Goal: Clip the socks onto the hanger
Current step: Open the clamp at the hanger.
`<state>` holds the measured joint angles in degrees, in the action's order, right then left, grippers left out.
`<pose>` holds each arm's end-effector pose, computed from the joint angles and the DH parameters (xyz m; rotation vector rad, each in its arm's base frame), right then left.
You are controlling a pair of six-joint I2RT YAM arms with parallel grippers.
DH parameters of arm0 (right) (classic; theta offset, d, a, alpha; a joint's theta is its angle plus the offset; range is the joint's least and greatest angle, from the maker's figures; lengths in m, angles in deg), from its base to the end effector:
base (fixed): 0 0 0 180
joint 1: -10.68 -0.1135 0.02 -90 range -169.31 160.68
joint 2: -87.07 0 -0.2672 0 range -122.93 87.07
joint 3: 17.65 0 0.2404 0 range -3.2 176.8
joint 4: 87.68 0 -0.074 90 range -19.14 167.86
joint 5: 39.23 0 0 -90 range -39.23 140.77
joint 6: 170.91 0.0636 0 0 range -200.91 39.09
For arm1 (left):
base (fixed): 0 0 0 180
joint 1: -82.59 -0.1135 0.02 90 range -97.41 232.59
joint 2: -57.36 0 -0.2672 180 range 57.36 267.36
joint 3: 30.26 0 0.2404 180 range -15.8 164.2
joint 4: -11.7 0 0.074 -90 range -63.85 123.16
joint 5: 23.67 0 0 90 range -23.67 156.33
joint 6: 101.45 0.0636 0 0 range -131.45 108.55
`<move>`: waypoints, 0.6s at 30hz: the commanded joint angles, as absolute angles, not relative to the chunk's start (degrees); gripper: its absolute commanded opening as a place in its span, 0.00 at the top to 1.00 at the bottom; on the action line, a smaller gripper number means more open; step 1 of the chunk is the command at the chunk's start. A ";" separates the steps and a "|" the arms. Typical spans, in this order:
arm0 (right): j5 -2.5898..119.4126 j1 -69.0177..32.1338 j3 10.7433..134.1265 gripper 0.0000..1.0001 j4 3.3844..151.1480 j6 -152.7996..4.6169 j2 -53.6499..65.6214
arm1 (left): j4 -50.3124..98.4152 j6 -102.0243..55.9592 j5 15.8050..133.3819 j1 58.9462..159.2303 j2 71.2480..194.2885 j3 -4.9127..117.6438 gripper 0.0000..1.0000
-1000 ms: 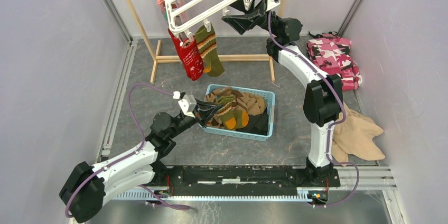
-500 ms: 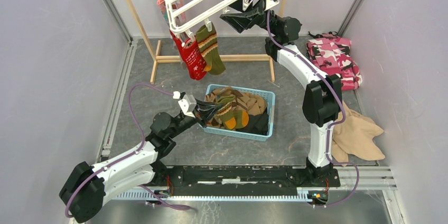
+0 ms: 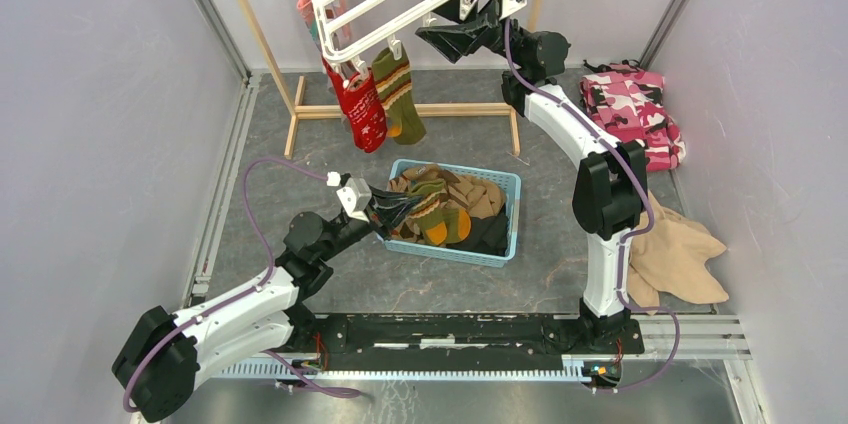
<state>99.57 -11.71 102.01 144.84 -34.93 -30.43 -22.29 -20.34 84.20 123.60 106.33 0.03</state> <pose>0.3984 0.2159 0.4541 -0.7479 0.7980 1.3446 0.1397 -0.1473 0.2736 0.6405 1.2198 -0.9383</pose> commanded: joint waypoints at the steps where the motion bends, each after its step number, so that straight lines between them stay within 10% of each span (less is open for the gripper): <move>1: 99.51 -11.92 103.91 0.27 145.72 -34.76 -30.22 | -24.38 -18.61 83.82 123.72 105.79 2.41 0.98; 18: 100.00 -11.97 103.21 0.76 143.94 -35.10 -28.47 | -23.82 -18.66 82.87 123.67 105.65 5.11 0.98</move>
<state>99.74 -11.71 102.01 143.36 -35.32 -30.43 -22.20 -20.34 84.20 123.60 106.00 1.19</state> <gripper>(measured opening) 0.297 0.047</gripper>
